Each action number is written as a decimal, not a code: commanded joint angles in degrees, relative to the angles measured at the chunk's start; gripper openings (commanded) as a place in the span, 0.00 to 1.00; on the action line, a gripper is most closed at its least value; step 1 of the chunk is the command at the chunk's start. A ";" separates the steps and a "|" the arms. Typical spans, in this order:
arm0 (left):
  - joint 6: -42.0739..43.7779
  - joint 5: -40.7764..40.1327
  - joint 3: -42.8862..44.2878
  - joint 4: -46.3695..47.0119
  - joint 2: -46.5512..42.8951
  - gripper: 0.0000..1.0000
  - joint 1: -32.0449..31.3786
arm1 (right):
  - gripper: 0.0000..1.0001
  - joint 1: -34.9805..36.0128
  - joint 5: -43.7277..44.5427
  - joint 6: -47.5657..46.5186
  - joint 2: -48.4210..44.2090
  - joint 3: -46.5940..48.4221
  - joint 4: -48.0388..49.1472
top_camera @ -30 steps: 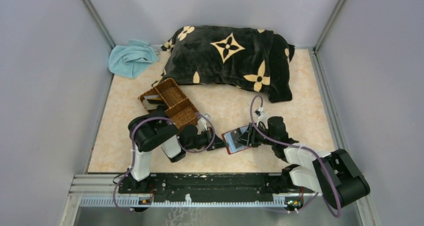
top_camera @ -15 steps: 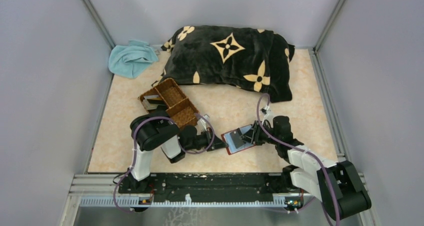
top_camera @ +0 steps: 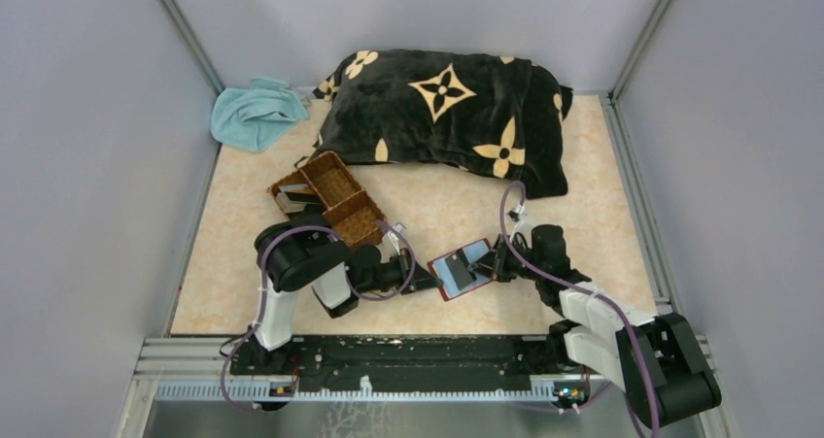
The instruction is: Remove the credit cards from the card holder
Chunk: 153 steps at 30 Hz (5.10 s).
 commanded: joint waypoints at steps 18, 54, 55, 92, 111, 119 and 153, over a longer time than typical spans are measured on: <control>1.90 -1.04 -4.49 0.46 -4.67 0.08 1.37 | 0.00 -3.54 16.16 2.29 -22.85 2.54 -15.54; 38.15 32.02 20.65 -55.40 -40.98 0.59 7.33 | 0.00 1.93 -20.89 8.19 -34.55 8.19 -8.09; 38.17 32.24 20.57 -55.43 -41.14 0.59 7.30 | 0.00 1.95 -20.76 8.10 -34.13 8.26 -7.94; 39.36 30.74 20.98 -54.99 -40.13 0.00 3.45 | 0.07 3.75 -18.71 8.58 -31.01 7.76 -4.32; 27.11 -11.01 18.28 -84.12 -57.47 0.00 40.64 | 0.47 3.70 3.47 2.26 -34.13 2.31 -19.27; 25.43 -10.33 20.06 -84.89 -54.81 0.00 53.45 | 0.46 3.73 3.20 2.02 -34.71 -0.64 -19.27; 21.36 -15.21 20.56 -86.51 -43.34 0.00 57.26 | 0.45 3.68 3.17 1.50 -29.65 -3.16 -14.33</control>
